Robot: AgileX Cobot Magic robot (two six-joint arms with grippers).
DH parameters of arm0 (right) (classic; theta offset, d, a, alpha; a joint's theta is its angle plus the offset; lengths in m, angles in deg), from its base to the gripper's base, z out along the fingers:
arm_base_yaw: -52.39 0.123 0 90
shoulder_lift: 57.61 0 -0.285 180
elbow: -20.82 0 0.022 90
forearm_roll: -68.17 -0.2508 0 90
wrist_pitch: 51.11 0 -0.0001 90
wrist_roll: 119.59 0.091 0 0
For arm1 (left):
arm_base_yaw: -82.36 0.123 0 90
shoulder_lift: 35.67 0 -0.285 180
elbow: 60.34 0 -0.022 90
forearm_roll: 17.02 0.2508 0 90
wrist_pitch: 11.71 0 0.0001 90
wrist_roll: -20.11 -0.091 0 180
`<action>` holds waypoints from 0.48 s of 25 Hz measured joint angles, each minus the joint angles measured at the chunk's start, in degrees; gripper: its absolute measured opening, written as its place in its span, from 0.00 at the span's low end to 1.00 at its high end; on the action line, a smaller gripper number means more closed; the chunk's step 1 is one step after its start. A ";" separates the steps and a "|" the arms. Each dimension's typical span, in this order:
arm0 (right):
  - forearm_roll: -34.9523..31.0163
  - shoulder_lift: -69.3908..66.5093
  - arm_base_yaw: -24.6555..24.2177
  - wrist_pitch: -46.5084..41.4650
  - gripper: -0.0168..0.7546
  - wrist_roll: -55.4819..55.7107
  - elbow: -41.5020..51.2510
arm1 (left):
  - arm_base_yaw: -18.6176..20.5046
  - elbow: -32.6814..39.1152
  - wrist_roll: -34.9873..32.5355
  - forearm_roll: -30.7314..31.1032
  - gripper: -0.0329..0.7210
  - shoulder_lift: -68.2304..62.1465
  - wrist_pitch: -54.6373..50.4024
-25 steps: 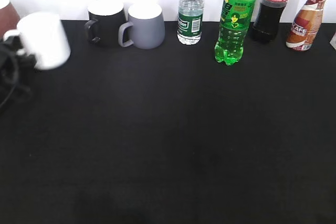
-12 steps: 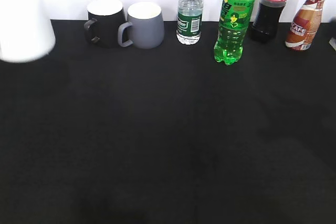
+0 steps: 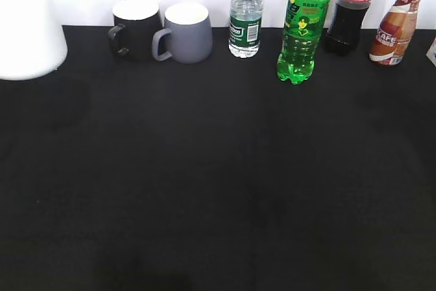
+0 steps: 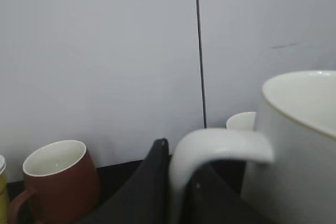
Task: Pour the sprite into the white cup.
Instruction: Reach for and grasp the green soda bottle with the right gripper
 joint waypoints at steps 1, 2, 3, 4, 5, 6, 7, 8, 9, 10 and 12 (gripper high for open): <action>-0.02 0.89 1.73 5.85 0.03 -0.57 -2.35 | 0.00 0.00 0.90 0.00 0.09 0.00 0.00; 3.89 1.75 4.72 10.13 0.03 -1.16 -3.24 | 0.00 0.00 1.39 0.39 0.09 0.05 0.09; 8.59 2.65 8.69 15.25 0.03 -2.49 -3.37 | 0.00 0.00 1.54 0.82 0.09 0.05 0.54; 11.23 3.62 13.24 19.23 0.02 -3.23 -3.37 | 0.00 0.00 1.66 1.01 0.09 0.05 1.15; 11.37 4.14 17.01 21.69 0.02 -0.58 -3.37 | 0.00 0.00 1.71 1.54 0.09 0.11 1.64; 10.08 4.20 18.58 21.94 0.02 6.39 -3.37 | 0.00 0.00 1.78 2.23 0.09 0.11 1.77; 8.75 4.20 18.90 21.88 0.02 12.12 -3.37 | 0.00 0.00 1.84 2.83 0.09 0.11 1.77; 8.69 4.20 18.90 21.34 0.02 19.17 -3.37 | 0.00 0.00 1.87 3.22 0.09 0.11 1.77; 8.69 4.20 18.90 18.40 0.02 25.69 -3.24 | 0.00 0.00 1.87 3.90 0.09 0.11 1.77; 8.44 4.20 18.90 15.74 0.02 29.93 -2.79 | 0.00 0.00 1.87 4.75 0.09 0.11 1.77; 9.25 4.15 18.95 13.88 0.02 33.38 -1.71 | 0.00 0.00 1.87 5.19 0.09 0.11 1.83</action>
